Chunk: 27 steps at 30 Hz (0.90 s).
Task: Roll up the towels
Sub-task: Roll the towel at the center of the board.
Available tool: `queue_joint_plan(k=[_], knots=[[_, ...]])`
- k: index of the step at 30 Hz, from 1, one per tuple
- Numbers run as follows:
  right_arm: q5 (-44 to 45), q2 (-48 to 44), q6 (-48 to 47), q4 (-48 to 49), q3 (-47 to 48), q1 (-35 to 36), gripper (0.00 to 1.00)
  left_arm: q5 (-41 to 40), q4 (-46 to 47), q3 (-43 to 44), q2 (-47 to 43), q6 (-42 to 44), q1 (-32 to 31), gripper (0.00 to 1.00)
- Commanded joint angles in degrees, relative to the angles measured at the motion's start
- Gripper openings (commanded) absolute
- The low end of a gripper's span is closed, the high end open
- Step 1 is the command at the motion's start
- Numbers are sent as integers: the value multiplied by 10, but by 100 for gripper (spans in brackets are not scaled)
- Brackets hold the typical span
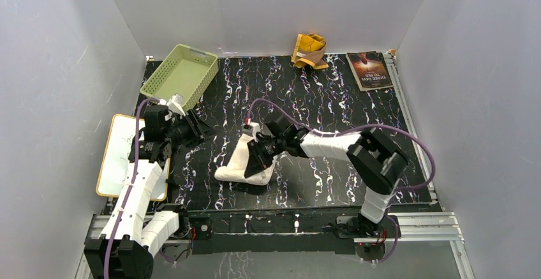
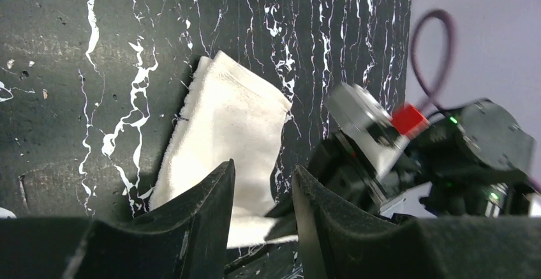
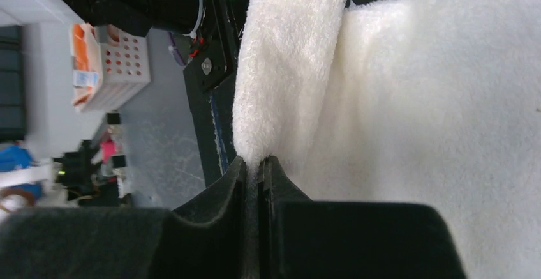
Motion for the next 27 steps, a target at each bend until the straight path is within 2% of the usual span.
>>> queue_joint_plan(k=[1,11,19,27], knots=[[-75,59,103,26,23,-19,0,40,-24,2,-16,0,2,36],[-62,43,297,257,-96,-37,0,75,-18,-23,-35,-17,1,30],[26,46,400,351,-180,-48,0,84,19,-89,-56,-60,-21,24],[64,94,465,406,-219,-54,0,104,115,-173,-59,-146,-61,4]])
